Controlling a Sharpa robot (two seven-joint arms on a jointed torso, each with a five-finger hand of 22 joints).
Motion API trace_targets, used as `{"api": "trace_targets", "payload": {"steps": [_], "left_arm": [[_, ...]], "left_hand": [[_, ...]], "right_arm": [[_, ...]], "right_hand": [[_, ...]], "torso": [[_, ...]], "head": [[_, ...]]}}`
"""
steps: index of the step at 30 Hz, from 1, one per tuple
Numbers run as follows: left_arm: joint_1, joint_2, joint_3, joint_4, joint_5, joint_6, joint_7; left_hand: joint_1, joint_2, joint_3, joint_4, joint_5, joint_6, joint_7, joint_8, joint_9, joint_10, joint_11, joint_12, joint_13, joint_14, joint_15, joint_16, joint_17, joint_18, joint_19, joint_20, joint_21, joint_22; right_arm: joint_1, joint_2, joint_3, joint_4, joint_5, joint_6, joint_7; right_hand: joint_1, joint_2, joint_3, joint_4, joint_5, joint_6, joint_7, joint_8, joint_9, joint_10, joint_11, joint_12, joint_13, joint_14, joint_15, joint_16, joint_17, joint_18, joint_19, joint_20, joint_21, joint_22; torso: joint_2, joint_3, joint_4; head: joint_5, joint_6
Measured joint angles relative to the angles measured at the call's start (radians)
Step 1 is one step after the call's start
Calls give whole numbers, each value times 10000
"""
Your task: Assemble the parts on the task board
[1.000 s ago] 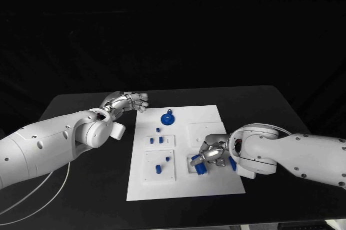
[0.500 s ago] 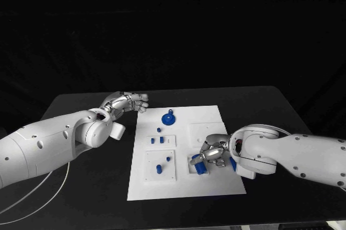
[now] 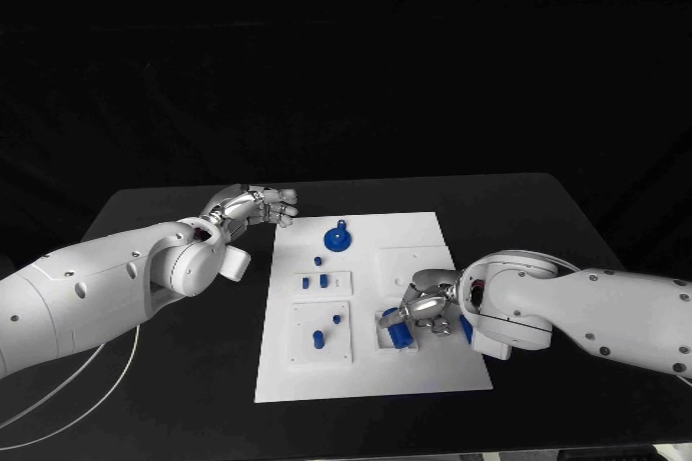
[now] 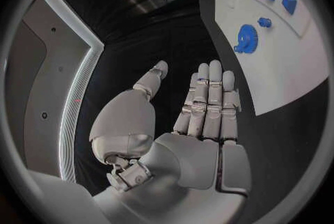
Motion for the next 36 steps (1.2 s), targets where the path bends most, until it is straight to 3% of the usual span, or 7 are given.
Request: {"api": "trace_targets", "payload": {"steps": [4, 6, 9, 29, 36], "left_arm": [[0, -7, -2, -1, -2, 8, -5], [0, -7, -3, -2, -3, 10, -7], [0, -6, -3, -2, -4, 15, -9], [0, -10, -3, -3, -16, 20, -22], [0, -10, -4, -5, -23, 20, -37]], "left_hand": [[0, 0, 0, 0, 0, 0, 0, 0, 0, 0, 0, 0, 0, 0, 0, 0, 7, 0, 0, 0, 0, 1], [0, 0, 0, 0, 0, 0, 0, 0, 0, 0, 0, 0, 0, 0, 0, 0, 11, 0, 0, 0, 0, 9], [0, 0, 0, 0, 0, 0, 0, 0, 0, 0, 0, 0, 1, 0, 0, 0, 12, 0, 0, 0, 0, 9], [0, 0, 0, 0, 0, 0, 0, 0, -8, 0, 0, 0, 1, 0, 0, 0, 29, -1, 0, 0, -39, 17], [0, 0, 0, 0, 0, 0, 0, 0, -7, 0, 0, 0, 2, 0, 0, -40, 38, -1, 0, 0, -40, 26]], "right_arm": [[-3, 11, -4, -8, 1, -5, -8], [-4, 13, -4, -8, 2, -6, -9], [-4, 16, -4, -8, 3, -6, -9], [-12, -18, -5, -1, -1, 17, 74], [-29, -144, -17, 26, -4, 258, 388]], "right_hand": [[-319, 56, -454, -35, -10, 12, -6, 3, 2, 0, 0, 0, 16, -14, -14, 0, -18, 11, -1, 1, 0, 0], [-499, 237, -976, -255, -37, -15, 24, 4, 32, -1, 1, -29, 44, -29, -29, 43, -19, 20, -37, -31, 0, 0], [-529, 266, -1380, -525, -37, -20, 28, -3, 39, -1, 1, -39, 47, -46, -45, 60, -37, 26, -118, -67, 0, 0], [-603, 341, -1866, -971, -37, -25, 21, -38, 27, -39, -35, -76, 62, -64, -64, 61, -99, 36, -172, -62, 0, 0], [-35, -202, -1998, -1786, -37, -82, 74, -153, -18, -41, -34, -142, 72, -141, -57, 61, -184, 37, -217, -72, -41, -23]], "torso": [[1, 3, 0], [1, 3, -1], [1, 3, -5], [3, 5, -3], [3, 10, -3]], "head": [[27, 2], [45, 9], [53, 11], [85, -4], [76, -3]]}}
